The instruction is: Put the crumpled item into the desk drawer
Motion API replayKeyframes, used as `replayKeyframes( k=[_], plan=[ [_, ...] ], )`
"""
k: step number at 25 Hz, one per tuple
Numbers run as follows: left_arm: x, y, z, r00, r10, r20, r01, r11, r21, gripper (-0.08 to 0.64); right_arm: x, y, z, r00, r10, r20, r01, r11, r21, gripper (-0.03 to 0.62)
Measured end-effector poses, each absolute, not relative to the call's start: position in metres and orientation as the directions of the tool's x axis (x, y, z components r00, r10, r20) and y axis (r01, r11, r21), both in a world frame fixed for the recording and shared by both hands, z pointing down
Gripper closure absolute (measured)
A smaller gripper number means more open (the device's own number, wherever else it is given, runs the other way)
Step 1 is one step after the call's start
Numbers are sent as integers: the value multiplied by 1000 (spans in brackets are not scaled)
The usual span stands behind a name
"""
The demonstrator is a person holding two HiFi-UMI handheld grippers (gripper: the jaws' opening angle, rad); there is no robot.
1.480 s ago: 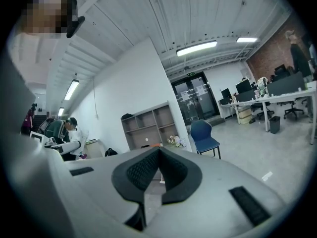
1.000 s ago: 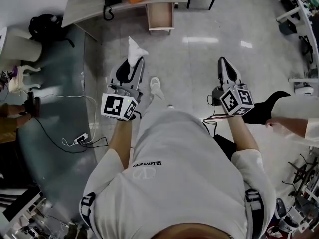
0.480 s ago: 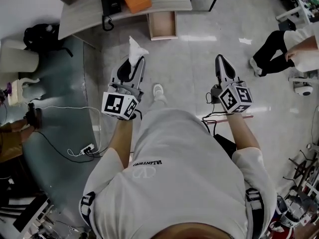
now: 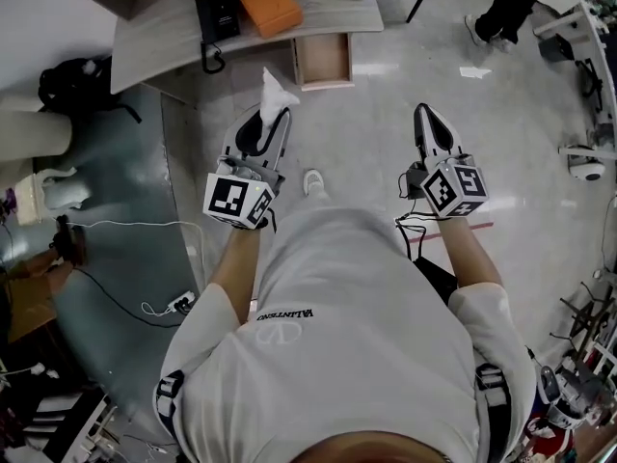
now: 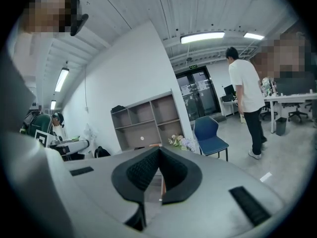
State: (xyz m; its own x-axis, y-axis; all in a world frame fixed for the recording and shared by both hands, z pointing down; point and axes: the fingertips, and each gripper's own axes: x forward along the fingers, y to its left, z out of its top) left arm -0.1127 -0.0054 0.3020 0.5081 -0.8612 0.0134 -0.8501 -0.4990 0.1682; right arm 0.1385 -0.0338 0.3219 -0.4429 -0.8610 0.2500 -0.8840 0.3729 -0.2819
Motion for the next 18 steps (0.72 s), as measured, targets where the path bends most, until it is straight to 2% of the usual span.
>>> replayKeyframes(
  k=[9, 18],
  plan=[
    [-124, -46, 316, 536, -844, 19, -830, -523, 193, 448, 110, -63, 331, -443, -847, 295, -890, 376, -257, 594],
    [-112, -85, 356, 513, -856, 67, -839, -484, 251, 448, 86, -90, 355, -485, -812, 326, -872, 420, -250, 594]
  ],
)
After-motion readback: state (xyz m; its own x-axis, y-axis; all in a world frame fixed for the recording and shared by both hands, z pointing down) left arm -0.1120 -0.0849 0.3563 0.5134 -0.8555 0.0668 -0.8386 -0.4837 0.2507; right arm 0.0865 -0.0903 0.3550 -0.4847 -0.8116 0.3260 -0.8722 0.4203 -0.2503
